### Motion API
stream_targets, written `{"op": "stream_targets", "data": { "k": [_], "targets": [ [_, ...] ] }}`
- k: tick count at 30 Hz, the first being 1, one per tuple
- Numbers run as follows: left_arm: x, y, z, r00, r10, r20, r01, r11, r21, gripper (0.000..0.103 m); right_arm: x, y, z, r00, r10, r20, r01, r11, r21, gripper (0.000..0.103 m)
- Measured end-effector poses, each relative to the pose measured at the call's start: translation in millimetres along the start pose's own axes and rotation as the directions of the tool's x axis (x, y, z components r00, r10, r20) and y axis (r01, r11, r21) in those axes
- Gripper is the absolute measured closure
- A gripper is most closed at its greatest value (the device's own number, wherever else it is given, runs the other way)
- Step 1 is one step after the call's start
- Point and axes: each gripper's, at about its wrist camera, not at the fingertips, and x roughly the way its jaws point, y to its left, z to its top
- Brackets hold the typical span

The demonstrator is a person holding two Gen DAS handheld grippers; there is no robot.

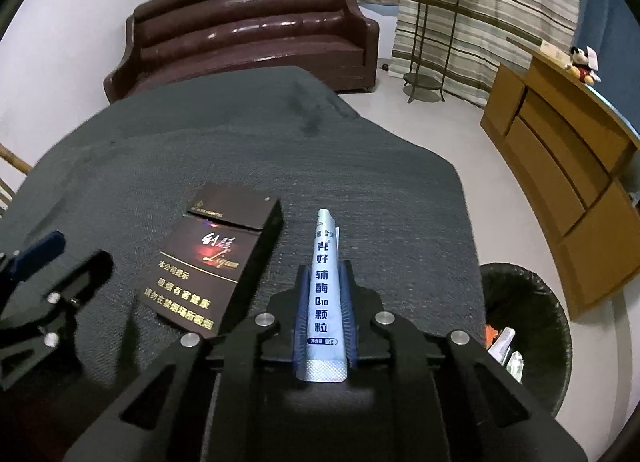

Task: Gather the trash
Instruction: 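Close the left tool on the black cigarette box while the right tool holds the tube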

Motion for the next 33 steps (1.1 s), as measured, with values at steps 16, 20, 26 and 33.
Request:
{"op": "stream_targets", "data": {
  "k": [16,20,26,33],
  "targets": [
    [13.3,-73.3,6.9,0.998,-0.065,-0.01,0.065,0.994,0.091,0.031,-29.3,-65.4,-12.0,0.996,-0.02,0.085,0.01,0.993,0.121,0.087],
    [26.3,-81.6,7.2,0.997,-0.06,-0.04,0.064,0.993,0.103,0.031,-30.2,-75.8,-16.0,0.996,-0.021,0.086,0.009,0.99,0.141,0.087],
    [37.3,-83.3,11.9,0.996,-0.057,-0.072,0.064,0.993,0.103,0.033,-26.6,-77.7,-16.8,0.997,-0.009,0.083,-0.003,0.989,0.149,0.087],
    [41.9,-82.3,10.4,0.992,-0.068,-0.106,0.08,0.99,0.115,0.049,-27.0,-81.6,-16.9,0.996,-0.005,0.086,-0.008,0.989,0.15,0.087]
  ]
}}
